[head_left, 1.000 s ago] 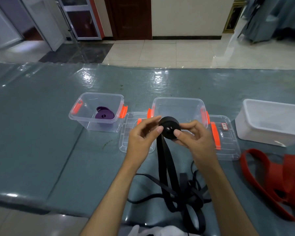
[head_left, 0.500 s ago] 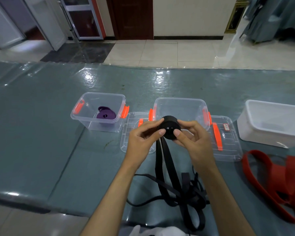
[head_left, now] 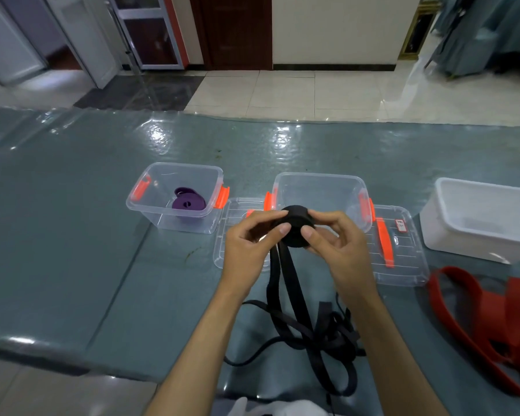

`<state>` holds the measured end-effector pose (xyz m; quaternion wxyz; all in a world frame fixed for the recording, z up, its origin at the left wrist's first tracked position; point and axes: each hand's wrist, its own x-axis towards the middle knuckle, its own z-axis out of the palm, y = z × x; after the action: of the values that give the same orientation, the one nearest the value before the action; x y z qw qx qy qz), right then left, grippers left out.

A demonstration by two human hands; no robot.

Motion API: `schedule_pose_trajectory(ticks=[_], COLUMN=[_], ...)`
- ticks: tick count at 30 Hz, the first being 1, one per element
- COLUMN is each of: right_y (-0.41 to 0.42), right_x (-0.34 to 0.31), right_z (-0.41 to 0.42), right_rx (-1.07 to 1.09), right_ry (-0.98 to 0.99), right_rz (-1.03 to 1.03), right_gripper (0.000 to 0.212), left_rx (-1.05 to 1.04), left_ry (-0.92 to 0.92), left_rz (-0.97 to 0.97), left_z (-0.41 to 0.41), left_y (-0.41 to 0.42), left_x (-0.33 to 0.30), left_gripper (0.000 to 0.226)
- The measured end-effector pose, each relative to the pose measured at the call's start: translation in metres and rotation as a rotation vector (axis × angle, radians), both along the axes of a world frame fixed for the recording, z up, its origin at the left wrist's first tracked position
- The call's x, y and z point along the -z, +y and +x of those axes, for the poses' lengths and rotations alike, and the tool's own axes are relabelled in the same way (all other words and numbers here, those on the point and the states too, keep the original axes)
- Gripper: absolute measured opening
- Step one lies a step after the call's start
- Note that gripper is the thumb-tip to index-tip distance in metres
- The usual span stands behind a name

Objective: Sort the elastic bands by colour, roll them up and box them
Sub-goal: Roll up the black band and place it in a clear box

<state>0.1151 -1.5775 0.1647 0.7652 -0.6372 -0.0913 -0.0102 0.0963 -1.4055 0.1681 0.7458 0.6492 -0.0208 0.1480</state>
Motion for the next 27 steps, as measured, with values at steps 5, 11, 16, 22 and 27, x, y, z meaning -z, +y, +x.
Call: schedule_pose_trajectory(ticks=[5, 11, 16, 22, 27], right_y=[-0.006, 0.000, -0.009, -0.009, -0.013], right_x=[0.002, 0.007, 0.010, 0.006, 0.009], right_z=[0.003, -0.002, 0.003, 0.001, 0.005], right_rx=[0.045, 0.002, -0.033, 0.011, 0.001], right_ry=[-0.020, -0.042, 0.021, -0.071, -0.040], right_rz=[-0.101, -0.021, -0.154, -0.077, -0.154], right_gripper=[0.017, 0.020, 0.023, 0.026, 0.021], left_rx=[0.007, 0.110, 0.042, 0.098, 0.080], left_ry=[0.033, 0.061, 0.069, 0.066, 0.051], left_rz=[0.087, 0.071, 0.007, -0.022, -0.024], left_z=[-0.004, -0.002, -0.002, -0.002, 0.003], left_y=[-0.001, 0.007, 0.006, 0.005, 0.004], left_x=[0.010, 0.016, 0.018, 0.018, 0.011], left_gripper=[0.024, 0.038, 0.032, 0.037, 0.033])
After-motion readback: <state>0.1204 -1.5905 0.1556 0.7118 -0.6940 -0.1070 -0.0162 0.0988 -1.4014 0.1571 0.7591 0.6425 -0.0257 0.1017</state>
